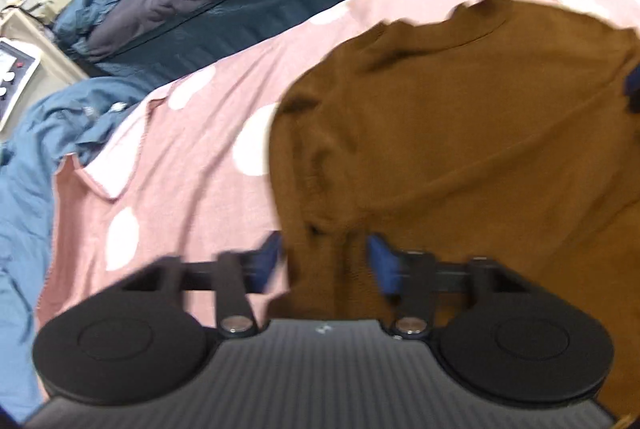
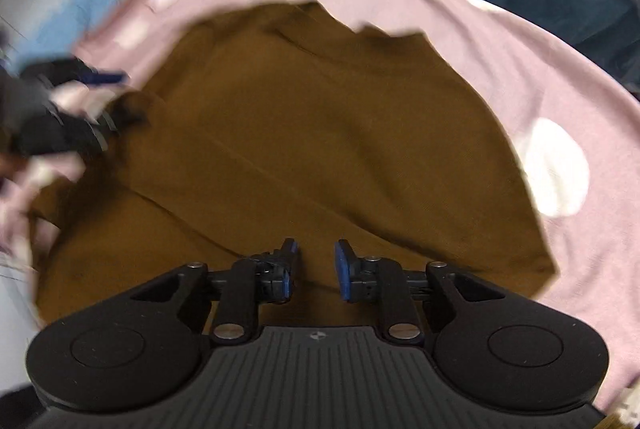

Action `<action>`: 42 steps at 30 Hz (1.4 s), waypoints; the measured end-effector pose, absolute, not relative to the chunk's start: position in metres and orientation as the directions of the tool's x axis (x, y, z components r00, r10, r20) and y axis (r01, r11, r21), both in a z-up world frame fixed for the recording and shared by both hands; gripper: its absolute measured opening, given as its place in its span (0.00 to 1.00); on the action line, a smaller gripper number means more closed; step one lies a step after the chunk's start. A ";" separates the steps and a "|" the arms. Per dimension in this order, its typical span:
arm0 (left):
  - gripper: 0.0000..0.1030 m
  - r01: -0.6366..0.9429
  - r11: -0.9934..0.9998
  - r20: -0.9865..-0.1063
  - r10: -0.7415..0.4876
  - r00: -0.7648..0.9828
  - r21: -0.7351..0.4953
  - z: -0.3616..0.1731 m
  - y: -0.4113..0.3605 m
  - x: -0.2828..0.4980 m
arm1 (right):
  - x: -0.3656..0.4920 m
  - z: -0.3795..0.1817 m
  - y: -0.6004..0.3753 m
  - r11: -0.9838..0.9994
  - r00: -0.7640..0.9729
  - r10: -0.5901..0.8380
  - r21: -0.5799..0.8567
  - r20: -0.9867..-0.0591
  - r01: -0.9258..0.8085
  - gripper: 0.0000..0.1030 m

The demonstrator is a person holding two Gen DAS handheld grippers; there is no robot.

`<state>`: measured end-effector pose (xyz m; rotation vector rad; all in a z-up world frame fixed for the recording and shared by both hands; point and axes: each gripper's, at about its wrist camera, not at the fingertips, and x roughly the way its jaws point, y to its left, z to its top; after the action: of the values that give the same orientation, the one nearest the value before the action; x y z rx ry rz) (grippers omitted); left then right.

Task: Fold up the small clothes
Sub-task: 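Move the right gripper over to the other sweater sleeve, then grasp the other sleeve cuff with the right gripper and lift it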

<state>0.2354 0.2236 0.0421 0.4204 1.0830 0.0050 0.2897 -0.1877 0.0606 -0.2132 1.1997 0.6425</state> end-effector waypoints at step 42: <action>0.87 -0.640 0.758 -0.816 0.445 0.368 0.124 0.130 0.446 -0.067 | -0.009 0.034 0.148 0.232 0.056 0.577 0.097 -0.815 -0.968 0.07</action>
<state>-0.0670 0.4462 0.1305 -0.2290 0.9676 0.7044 -0.0086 0.1485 0.0340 -0.5646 0.8720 1.2707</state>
